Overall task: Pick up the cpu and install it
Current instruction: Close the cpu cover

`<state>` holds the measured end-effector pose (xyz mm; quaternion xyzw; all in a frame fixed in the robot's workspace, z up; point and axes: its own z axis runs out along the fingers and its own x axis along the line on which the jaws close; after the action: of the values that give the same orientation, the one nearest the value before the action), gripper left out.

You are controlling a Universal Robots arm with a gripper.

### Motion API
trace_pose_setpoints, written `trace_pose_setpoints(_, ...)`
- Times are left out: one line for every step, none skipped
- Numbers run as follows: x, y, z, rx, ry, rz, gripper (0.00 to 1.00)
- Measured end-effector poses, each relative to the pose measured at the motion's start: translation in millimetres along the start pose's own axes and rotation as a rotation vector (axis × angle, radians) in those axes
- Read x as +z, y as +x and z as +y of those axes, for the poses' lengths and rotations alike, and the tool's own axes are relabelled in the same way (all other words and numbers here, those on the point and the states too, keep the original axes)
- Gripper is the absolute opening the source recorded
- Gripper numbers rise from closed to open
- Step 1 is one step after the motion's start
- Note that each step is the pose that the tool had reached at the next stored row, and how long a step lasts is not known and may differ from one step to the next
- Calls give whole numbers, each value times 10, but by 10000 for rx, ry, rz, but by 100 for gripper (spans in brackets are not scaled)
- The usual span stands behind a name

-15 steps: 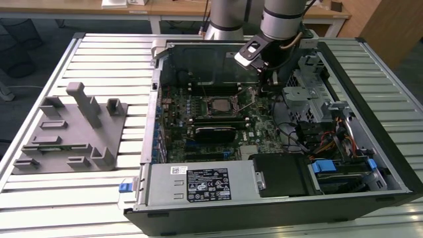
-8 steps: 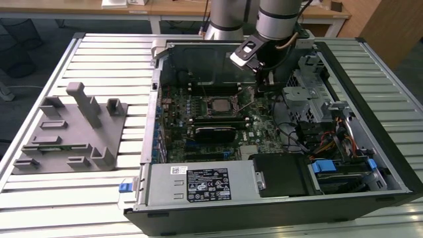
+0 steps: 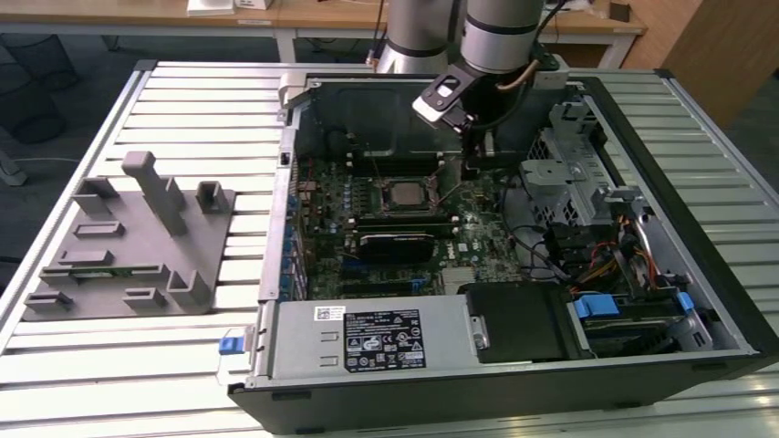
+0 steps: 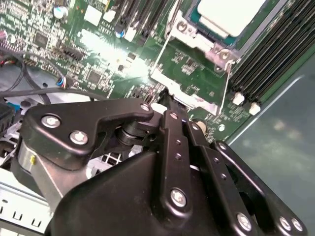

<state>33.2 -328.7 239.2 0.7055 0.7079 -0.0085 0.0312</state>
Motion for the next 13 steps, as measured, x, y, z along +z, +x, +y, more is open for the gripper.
trace_pose_setpoints(-1, 0, -24, 0, 0, 0, 11)
trace_pose_setpoints(-2, 0, -49, 1, 0, 0, 11)
trace_pose_setpoints(-2, 0, -74, 0, -1, 0, 11)
trace_pose_setpoints(-3, 0, -98, 0, -2, 0, 11)
trace_pose_setpoints(-4, 0, -125, 0, -2, 0, 11)
trace_pose_setpoints(-5, 0, -150, 1, -3, 0, 11)
trace_pose_setpoints(-6, 0, -176, 1, -3, 0, 11)
trace_pose_setpoints(-7, 0, -208, 0, -4, 0, 11)
trace_pose_setpoints(-7, 0, -237, 0, -4, -1, 11)
trace_pose_setpoints(-8, 0, -266, 1, -5, 0, 11)
trace_pose_setpoints(-9, 1, -294, 0, -6, -1, 11)
trace_pose_setpoints(-9, 1, -324, 1, -7, 1, 11)
trace_pose_setpoints(-10, 1, -351, 2, -7, 1, 11)
